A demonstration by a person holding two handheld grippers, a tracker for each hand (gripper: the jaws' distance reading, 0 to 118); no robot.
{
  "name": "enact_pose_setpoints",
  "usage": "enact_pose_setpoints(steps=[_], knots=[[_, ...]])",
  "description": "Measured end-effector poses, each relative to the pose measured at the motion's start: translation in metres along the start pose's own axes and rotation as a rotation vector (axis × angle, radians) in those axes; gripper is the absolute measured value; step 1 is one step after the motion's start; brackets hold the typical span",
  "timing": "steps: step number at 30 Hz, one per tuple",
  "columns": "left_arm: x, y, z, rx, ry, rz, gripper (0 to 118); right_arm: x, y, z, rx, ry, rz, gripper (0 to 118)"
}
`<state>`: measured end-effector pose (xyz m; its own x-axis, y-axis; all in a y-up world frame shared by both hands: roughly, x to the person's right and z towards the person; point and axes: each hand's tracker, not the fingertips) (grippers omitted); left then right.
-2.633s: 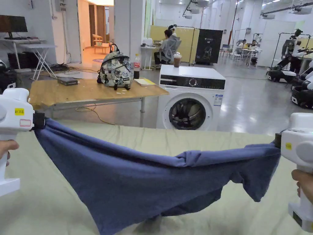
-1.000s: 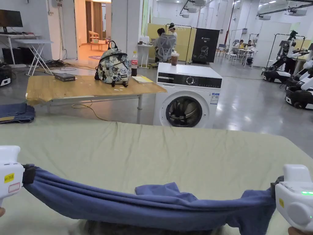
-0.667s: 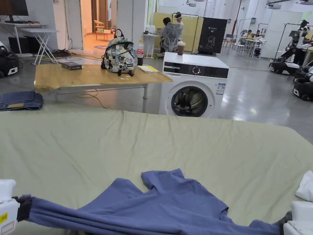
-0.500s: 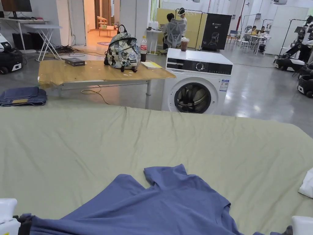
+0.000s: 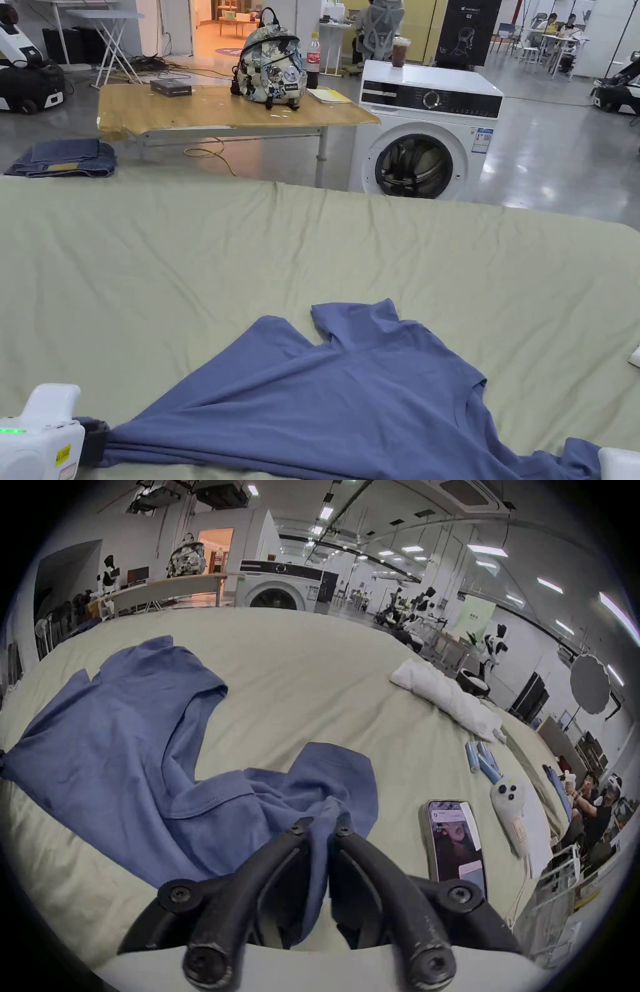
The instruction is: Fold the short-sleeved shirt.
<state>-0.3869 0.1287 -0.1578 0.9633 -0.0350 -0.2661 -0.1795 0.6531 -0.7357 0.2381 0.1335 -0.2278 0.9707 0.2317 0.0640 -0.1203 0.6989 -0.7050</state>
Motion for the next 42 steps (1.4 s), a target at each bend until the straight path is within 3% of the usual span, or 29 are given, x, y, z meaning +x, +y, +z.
enact_pose_setpoints(steps=[1,2,3,4,11,12,14,15,16,17,19,21,31,42], knots=[[-0.001,0.003,0.003,0.013,0.004,0.002,54,-0.003,0.003,0.006,0.009,0.004,-0.007,24],[-0.002,0.007,0.007,0.036,-0.006,0.009,66,-0.007,0.005,0.013,0.02,0.01,-0.013,44],[-0.005,0.01,0.007,0.067,-0.029,0.025,69,-0.01,0.009,0.018,0.039,0.018,-0.024,64],[-0.004,0.016,0.01,0.088,-0.049,0.04,69,-0.014,0.014,0.022,0.065,0.029,-0.029,74],[0.047,0.052,0.045,0.276,-0.108,-0.007,69,-0.058,0.058,0.049,0.258,0.125,-0.057,74],[0.056,0.057,0.049,0.307,-0.101,-0.015,69,-0.067,0.063,0.053,0.287,0.132,-0.061,72],[0.073,0.066,0.057,0.367,-0.104,-0.022,66,-0.082,0.074,0.065,0.342,0.161,-0.07,56],[0.08,0.069,0.058,0.393,-0.117,-0.021,58,-0.091,0.078,0.07,0.365,0.166,-0.071,44],[0.088,0.073,0.062,0.416,-0.133,-0.02,41,-0.098,0.082,0.074,0.392,0.175,-0.073,23],[0.095,0.075,0.064,0.428,-0.139,-0.023,28,-0.105,0.085,0.078,0.417,0.181,-0.076,11],[0.111,0.079,0.068,0.462,-0.135,-0.042,10,-0.117,0.09,0.075,0.453,0.184,-0.079,2],[0.122,0.081,0.072,0.48,-0.158,-0.053,0,-0.126,0.094,0.081,0.478,0.209,-0.071,0],[0.146,0.084,0.069,0.427,-0.179,-0.026,0,-0.143,0.102,0.085,0.503,0.24,-0.084,0],[0.037,0.082,0.05,0.159,-0.143,0.114,0,-0.138,0.091,0.066,0.435,0.252,-0.049,0]])
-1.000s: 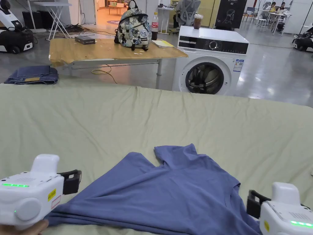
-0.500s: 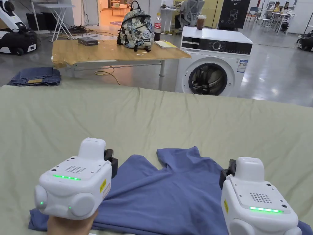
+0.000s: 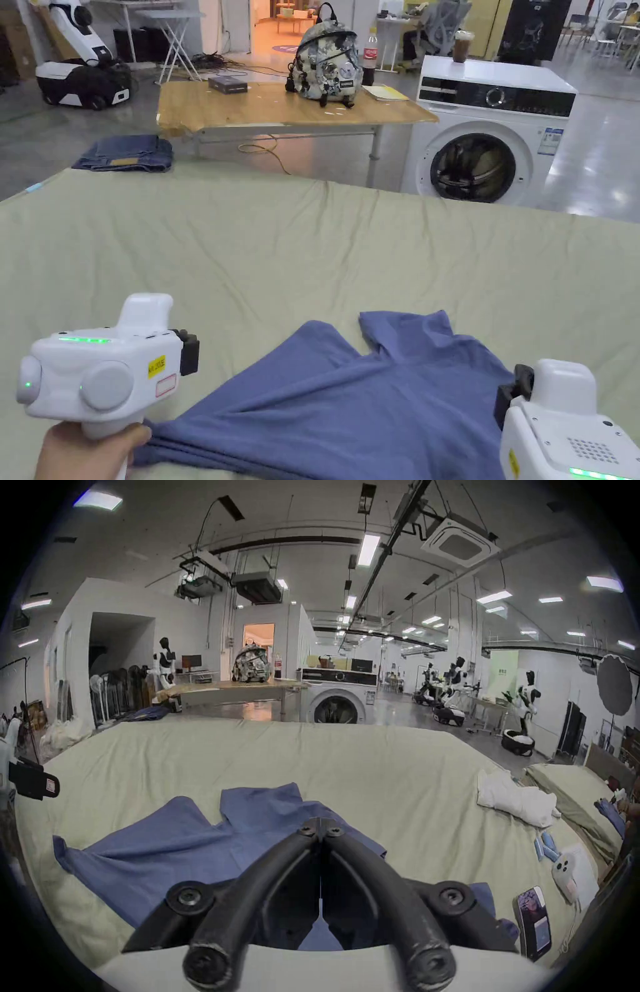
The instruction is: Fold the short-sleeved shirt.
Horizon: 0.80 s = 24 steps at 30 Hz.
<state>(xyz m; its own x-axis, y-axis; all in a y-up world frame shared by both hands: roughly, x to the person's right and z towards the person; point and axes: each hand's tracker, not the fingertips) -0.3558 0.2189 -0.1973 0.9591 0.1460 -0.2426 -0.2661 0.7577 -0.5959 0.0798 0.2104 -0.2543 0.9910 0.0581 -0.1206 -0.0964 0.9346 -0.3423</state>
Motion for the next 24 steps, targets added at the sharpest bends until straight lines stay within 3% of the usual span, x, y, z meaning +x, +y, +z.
enact_pose_setpoints(steps=[5,6,10,16,21,24], knots=[[-0.05,0.005,-0.01,-0.13,0.055,0.047,0,-0.002,-0.012,-0.006,-0.042,0.014,0.003,0],[-0.057,0.005,-0.014,-0.165,0.073,0.06,7,-0.002,-0.014,-0.008,-0.049,0.016,0.002,0],[-0.067,-0.002,-0.022,-0.252,0.114,0.134,80,-0.004,-0.021,-0.011,-0.077,0.024,0.011,0],[-0.064,-0.019,-0.029,-0.343,0.154,0.172,82,-0.001,-0.031,-0.016,-0.115,0.024,0.012,0],[-0.068,-0.042,-0.047,-0.448,0.272,0.141,82,0.002,-0.035,-0.014,-0.144,0.023,0.013,0],[-0.066,-0.054,-0.051,-0.427,0.273,0.107,76,0.001,-0.042,-0.017,-0.161,0.021,0.018,0]])
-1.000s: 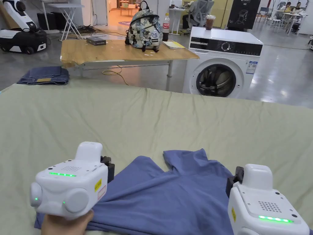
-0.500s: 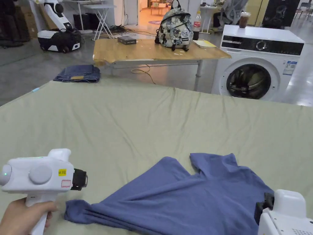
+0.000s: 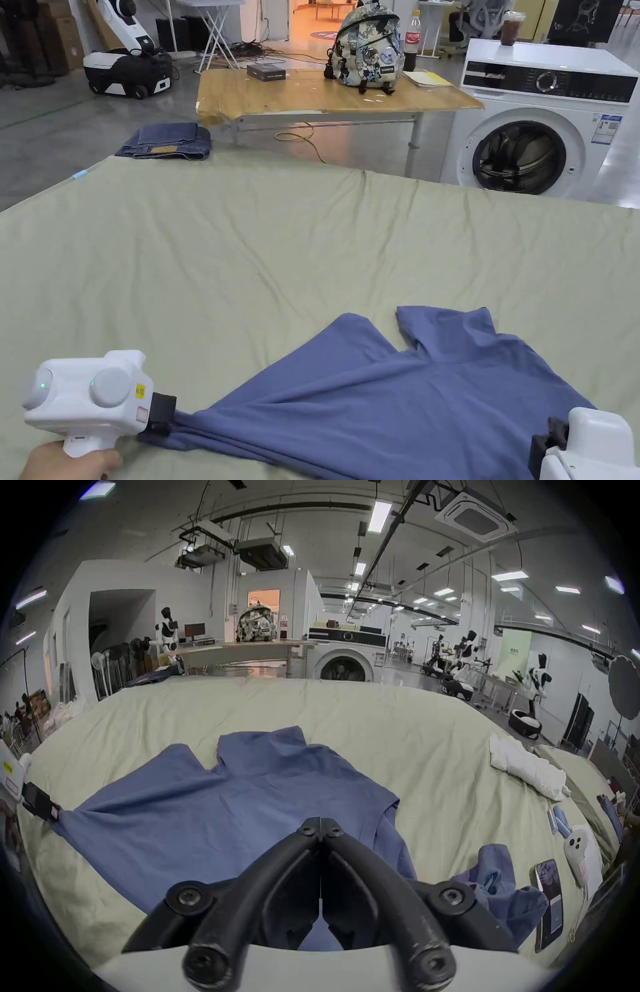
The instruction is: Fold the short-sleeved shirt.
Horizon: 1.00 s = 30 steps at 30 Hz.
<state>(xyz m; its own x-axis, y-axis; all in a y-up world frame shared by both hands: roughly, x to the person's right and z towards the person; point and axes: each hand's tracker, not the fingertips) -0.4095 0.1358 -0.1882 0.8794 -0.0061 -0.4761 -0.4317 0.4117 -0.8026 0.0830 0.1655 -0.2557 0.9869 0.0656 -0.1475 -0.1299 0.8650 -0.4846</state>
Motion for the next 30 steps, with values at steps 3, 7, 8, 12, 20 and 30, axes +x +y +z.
enact_pose_setpoints(steps=[3,7,8,12,20,30], knots=[[0.006,-0.004,0.003,0.052,0.007,-0.023,63,-0.001,-0.004,-0.003,-0.01,0.0,-0.002,0],[0.013,-0.001,-0.001,0.068,-0.02,-0.109,24,-0.004,-0.004,-0.007,-0.032,0.008,-0.01,0],[0.015,0.0,-0.001,0.072,-0.033,-0.128,9,-0.002,-0.008,-0.013,-0.035,0.011,-0.011,0],[0.01,-0.001,-0.002,0.081,-0.092,-0.117,1,-0.002,-0.007,-0.019,-0.05,0.026,-0.011,0],[-0.024,0.0,-0.002,0.119,-0.195,-0.014,1,0.019,0.044,-0.061,-0.081,0.078,-0.012,0],[-0.014,-0.005,-0.001,0.102,-0.188,0.003,1,0.043,0.118,-0.208,-0.365,0.14,0.119,71]])
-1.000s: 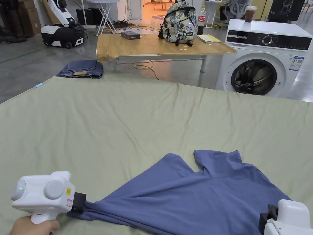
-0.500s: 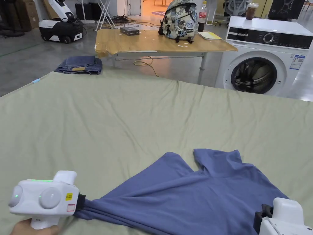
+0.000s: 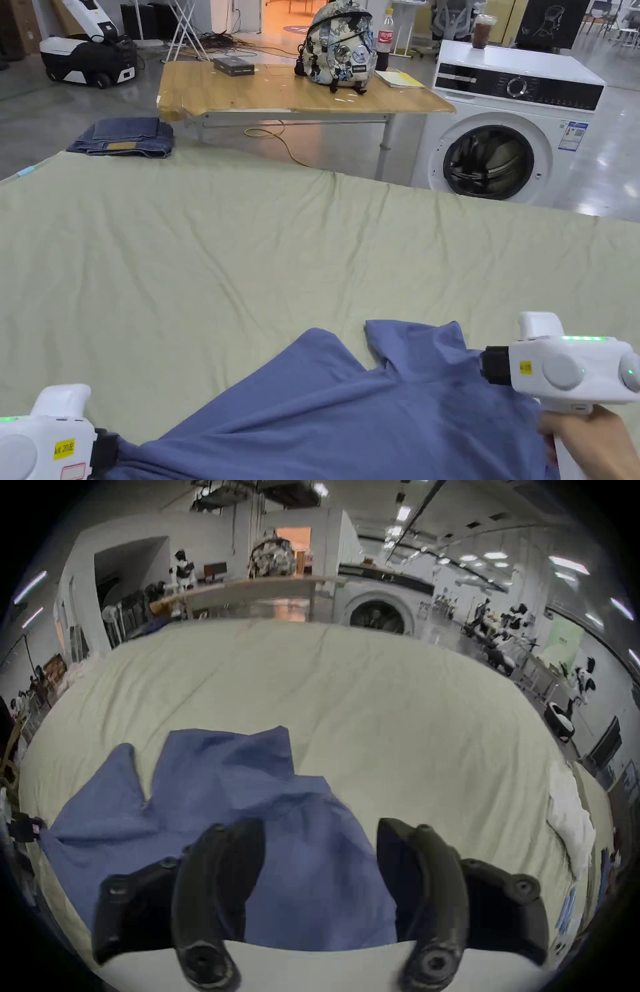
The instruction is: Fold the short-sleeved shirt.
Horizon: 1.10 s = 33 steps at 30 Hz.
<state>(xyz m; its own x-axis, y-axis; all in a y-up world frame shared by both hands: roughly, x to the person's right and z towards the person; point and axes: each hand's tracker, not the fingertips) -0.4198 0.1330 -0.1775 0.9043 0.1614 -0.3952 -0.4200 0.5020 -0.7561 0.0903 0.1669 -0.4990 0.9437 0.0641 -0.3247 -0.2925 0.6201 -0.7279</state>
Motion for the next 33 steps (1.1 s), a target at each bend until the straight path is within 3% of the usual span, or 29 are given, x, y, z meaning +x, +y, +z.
enact_pose_setpoints(steps=[5,9,14,15,17,19,20,21,23,27,33], knots=[[0.001,0.002,-0.001,-0.013,0.01,-0.002,1,0.012,0.022,-0.035,-0.084,0.048,-0.004,71],[0.01,0.004,0.001,-0.016,0.013,0.009,1,0.012,0.025,-0.067,-0.162,0.089,0.069,71],[0.009,0.004,-0.001,-0.024,0.023,0.003,1,0.011,0.028,-0.088,-0.176,0.088,0.088,70],[0.003,0.005,-0.005,-0.025,0.023,0.004,1,0.009,0.028,-0.087,-0.173,0.083,0.11,63],[0.003,0.005,-0.007,-0.024,0.024,0.005,1,0.002,0.028,-0.085,-0.157,0.088,0.149,39],[0.0,0.005,-0.012,-0.022,0.03,0.0,1,-0.014,0.024,-0.077,-0.141,0.081,0.172,34],[0.0,0.005,-0.013,-0.021,0.032,-0.002,1,-0.019,0.022,-0.077,-0.131,0.082,0.185,23],[0.0,0.005,-0.013,-0.018,0.034,-0.005,1,-0.026,0.02,-0.076,-0.11,0.068,0.215,2],[0.005,0.005,-0.012,-0.015,0.036,-0.01,1,-0.033,0.018,-0.073,-0.095,0.009,0.233,1],[0.005,0.007,-0.007,0.014,0.019,0.007,1,-0.032,0.016,-0.039,0.006,-0.029,0.141,1],[0.011,0.019,0.012,0.098,-0.014,0.009,1,-0.021,0.014,0.027,0.179,-0.099,0.112,1]])
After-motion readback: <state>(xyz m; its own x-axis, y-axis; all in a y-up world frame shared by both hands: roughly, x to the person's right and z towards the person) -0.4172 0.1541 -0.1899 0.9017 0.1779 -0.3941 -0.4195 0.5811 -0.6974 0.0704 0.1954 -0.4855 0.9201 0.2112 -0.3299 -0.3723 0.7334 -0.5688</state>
